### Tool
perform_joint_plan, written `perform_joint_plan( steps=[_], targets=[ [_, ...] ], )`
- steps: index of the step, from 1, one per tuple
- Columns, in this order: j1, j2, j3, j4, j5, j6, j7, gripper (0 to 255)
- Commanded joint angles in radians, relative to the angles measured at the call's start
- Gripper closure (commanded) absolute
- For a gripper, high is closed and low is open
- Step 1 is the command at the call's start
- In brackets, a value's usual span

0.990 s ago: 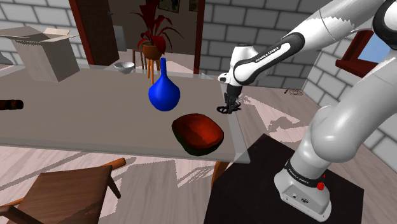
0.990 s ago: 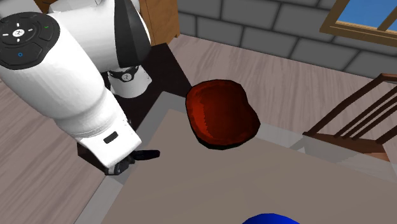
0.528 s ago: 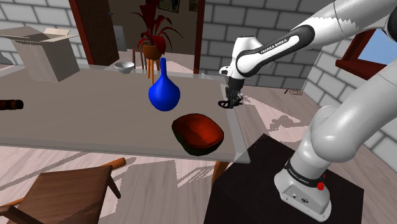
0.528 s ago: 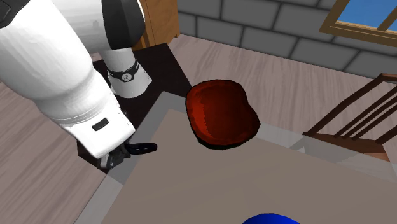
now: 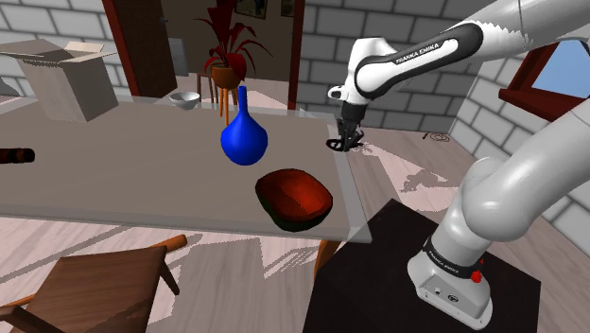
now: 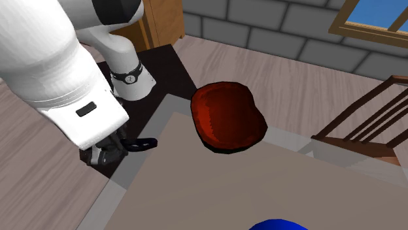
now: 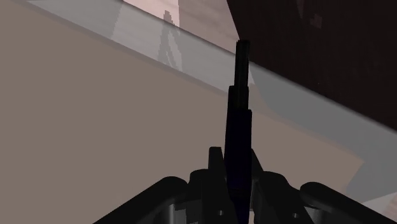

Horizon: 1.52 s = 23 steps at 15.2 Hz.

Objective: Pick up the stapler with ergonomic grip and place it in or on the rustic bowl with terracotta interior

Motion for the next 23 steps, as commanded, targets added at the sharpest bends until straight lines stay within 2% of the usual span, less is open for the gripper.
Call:
perform_joint_plan(
  steps=[1,7,15,23],
  targets=[
    [0.000,-0.012,0.003,0.020,0.000,-0.032,0.001,255],
    [0.000,-0.040,0.011,0.068,0.001,-0.109,0.003,255],
    [0.092,-0.048,0.159,0.046,0.067,-0.102,0.202,255],
    [0.184,0.020,0.301,0.099,0.131,-0.089,0.395,255]
  ],
)
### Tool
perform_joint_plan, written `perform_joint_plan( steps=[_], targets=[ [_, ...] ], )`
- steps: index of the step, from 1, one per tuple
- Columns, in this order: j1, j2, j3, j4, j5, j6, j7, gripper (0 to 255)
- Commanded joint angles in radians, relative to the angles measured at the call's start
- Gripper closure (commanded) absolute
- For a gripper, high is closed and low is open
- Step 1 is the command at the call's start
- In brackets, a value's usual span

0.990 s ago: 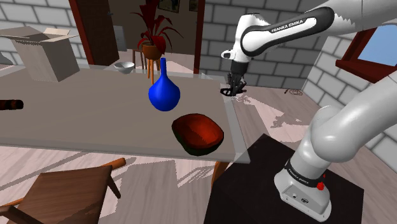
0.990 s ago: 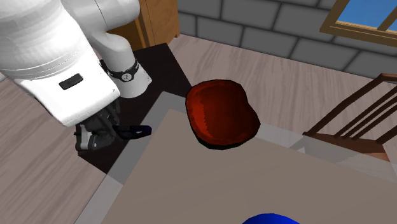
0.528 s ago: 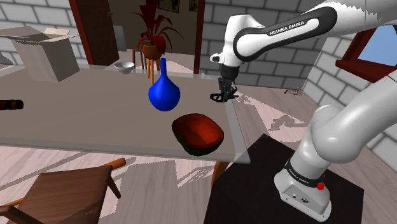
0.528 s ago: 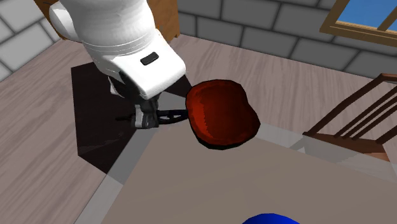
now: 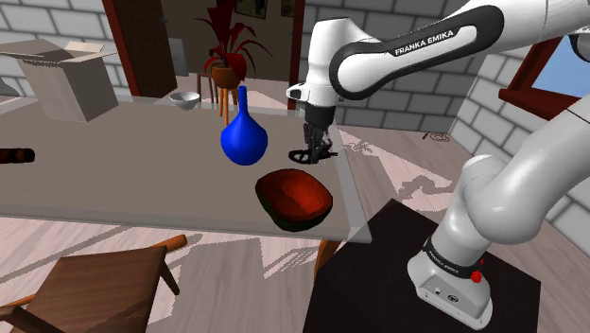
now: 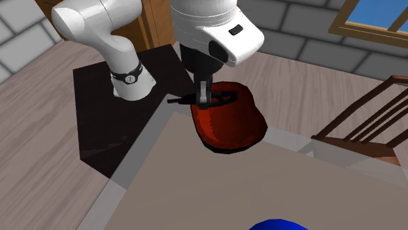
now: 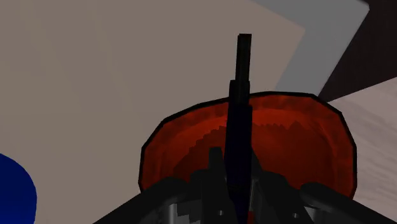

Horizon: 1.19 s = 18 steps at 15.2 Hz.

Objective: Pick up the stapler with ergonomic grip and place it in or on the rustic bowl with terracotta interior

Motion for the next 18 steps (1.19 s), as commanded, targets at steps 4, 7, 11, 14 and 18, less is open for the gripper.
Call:
perform_joint_plan(
  steps=[4,7,11,14,18],
  targets=[
    [0.053,0.076,0.086,0.065,0.028,0.013,0.123,255],
    [0.053,0.091,0.087,0.037,0.028,0.056,0.124,255],
    [0.053,0.115,0.088,0.003,0.027,0.113,0.125,255],
    [0.053,0.136,0.090,-0.020,0.026,0.157,0.126,255],
    [0.053,0.155,0.091,-0.038,0.025,0.194,0.127,255]
  ],
)
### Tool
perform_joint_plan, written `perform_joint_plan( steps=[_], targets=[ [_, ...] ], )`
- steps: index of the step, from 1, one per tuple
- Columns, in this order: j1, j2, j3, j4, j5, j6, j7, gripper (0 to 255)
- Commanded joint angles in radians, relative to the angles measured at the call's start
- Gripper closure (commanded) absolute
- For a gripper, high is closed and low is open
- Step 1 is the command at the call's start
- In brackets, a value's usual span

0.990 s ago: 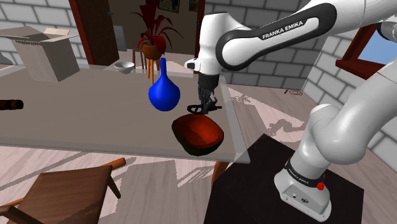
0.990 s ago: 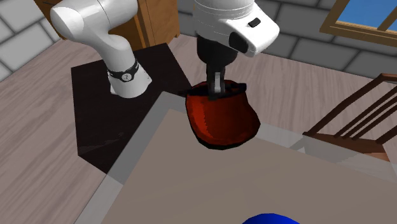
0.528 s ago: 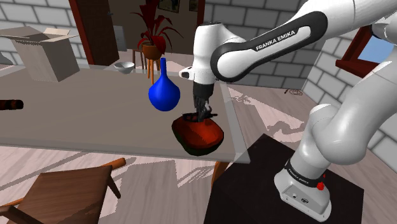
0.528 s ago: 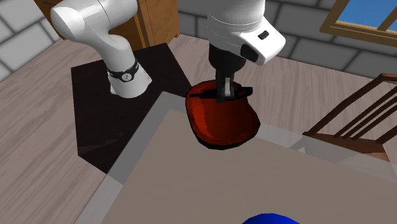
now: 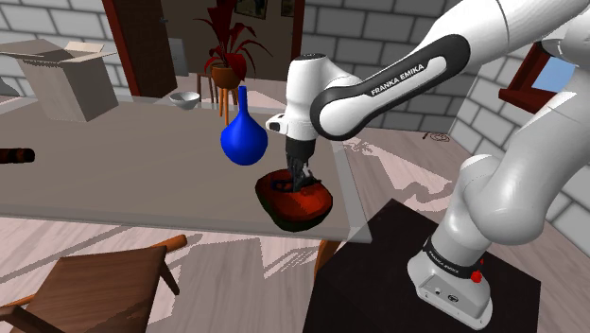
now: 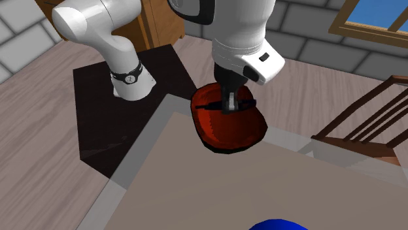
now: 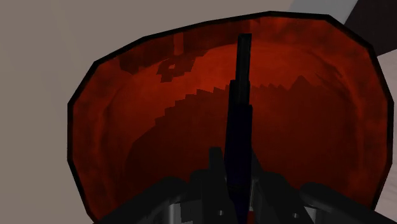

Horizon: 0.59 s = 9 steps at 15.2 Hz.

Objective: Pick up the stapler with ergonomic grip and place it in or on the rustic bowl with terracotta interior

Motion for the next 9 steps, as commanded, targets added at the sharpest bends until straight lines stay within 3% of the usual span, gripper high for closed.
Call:
perform_joint_plan(
  steps=[1,6,7,9],
  targets=[
    [0.000,0.002,0.000,-0.004,0.000,0.006,0.000,255],
    [0.000,0.002,0.000,-0.004,0.000,0.006,0.000,255],
    [0.000,0.002,0.000,-0.004,0.000,0.006,0.000,0],
    [0.000,0.002,0.000,-0.004,0.000,0.006,0.000,0]
  ],
)
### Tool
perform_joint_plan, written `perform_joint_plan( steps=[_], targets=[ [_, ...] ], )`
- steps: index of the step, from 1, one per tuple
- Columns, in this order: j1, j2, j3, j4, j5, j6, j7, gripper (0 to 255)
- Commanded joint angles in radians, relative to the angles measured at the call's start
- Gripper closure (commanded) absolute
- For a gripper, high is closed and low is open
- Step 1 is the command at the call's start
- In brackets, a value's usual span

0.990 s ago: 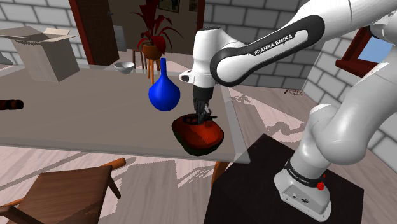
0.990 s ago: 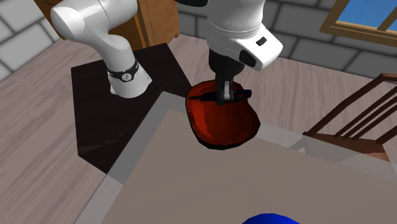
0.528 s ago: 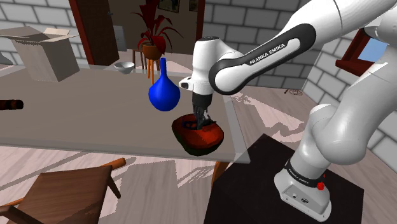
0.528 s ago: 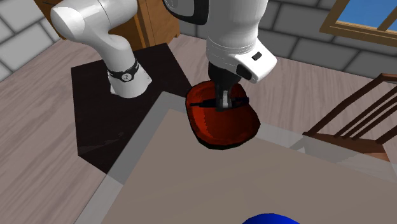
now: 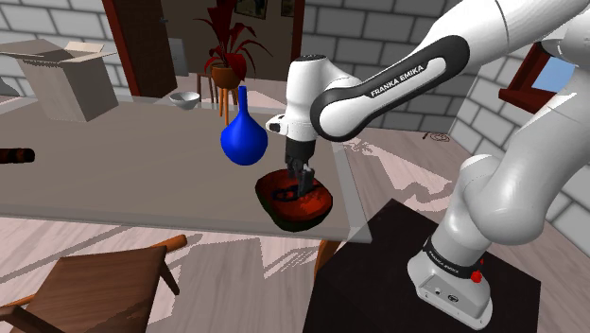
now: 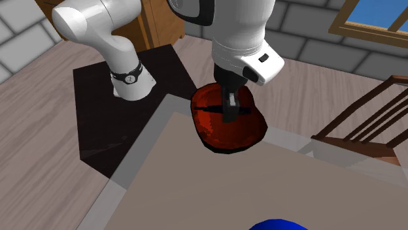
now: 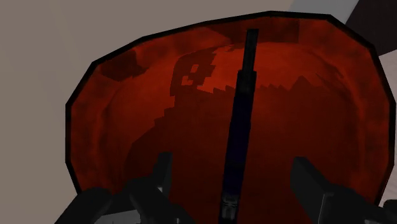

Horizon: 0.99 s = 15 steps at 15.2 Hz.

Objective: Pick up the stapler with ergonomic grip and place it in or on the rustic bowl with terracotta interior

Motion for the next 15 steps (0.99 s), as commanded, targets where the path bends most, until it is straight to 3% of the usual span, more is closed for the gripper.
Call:
perform_joint_plan(
  steps=[1,3,7,15],
  targets=[
    [0.000,0.000,0.000,0.000,0.000,0.000,0.000,0],
    [0.000,0.000,0.000,0.000,0.000,0.000,0.000,0],
    [0.000,-0.062,-0.004,0.075,0.003,-0.137,-0.003,0],
    [0.000,-0.062,-0.004,0.075,0.003,-0.137,-0.003,0]
  ],
)
